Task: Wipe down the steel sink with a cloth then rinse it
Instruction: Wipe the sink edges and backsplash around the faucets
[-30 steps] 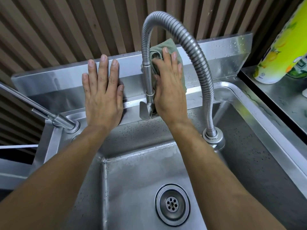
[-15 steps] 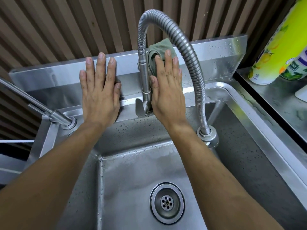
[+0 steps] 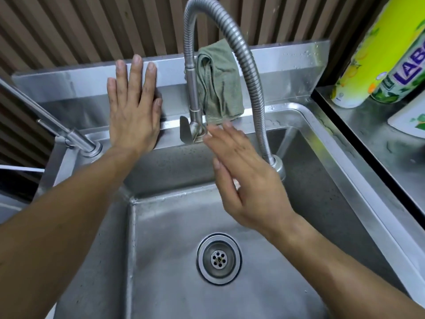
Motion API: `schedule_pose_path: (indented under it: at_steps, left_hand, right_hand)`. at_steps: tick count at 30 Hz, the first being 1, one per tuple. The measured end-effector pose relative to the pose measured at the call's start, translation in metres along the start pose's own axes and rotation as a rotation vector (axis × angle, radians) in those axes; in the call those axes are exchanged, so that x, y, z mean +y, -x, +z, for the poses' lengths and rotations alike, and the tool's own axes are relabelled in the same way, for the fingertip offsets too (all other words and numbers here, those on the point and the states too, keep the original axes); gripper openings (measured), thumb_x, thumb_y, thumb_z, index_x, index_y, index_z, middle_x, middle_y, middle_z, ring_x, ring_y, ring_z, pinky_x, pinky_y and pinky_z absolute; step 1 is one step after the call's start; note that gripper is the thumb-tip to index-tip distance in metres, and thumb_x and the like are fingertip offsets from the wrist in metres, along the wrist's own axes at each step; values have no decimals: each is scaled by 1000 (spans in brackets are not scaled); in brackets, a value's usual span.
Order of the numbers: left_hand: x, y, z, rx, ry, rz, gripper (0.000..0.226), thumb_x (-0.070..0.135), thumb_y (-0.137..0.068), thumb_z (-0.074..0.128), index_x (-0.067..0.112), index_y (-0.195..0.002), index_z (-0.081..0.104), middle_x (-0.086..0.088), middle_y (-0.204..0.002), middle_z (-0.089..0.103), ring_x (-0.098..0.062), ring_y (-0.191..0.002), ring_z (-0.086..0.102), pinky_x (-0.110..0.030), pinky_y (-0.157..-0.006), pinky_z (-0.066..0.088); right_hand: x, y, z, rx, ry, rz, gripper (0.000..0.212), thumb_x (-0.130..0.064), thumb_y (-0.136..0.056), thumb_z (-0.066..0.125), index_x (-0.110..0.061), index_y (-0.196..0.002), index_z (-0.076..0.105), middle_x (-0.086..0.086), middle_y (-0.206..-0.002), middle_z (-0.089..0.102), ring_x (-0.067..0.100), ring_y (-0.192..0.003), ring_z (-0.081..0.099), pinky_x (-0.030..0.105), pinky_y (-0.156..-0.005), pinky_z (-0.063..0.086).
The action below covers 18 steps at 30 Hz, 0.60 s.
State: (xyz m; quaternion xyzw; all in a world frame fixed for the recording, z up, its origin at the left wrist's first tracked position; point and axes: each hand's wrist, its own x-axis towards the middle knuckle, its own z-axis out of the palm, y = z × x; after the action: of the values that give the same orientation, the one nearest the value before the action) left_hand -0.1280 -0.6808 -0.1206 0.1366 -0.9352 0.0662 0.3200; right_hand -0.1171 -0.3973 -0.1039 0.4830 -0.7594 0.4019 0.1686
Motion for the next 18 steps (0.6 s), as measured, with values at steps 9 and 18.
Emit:
schedule_pose_path:
  at_steps: [9, 18]
  left_hand:
    - [0, 1, 3, 8, 12, 0, 64, 30, -113, 31, 20, -166, -4, -11, -174, -4, -39, -159, -6, -48, -127, -9]
    - [-1, 2, 6, 29, 0, 0, 64, 30, -113, 34, 18, -166, 1, -12, -174, -1, -40, -159, -3, -50, -127, -7]
  right_hand:
    - [107, -70, -64, -26, 302, -19, 41, -13, -109, 42, -1, -147, 50, 16, -154, 49, 30, -147, 41, 30, -125, 23]
    - [130, -128, 28, -235, 603, -317, 72, -46, -109, 1, -1, -162, 18, 17, -170, 15, 32, -159, 11, 46, -130, 8]
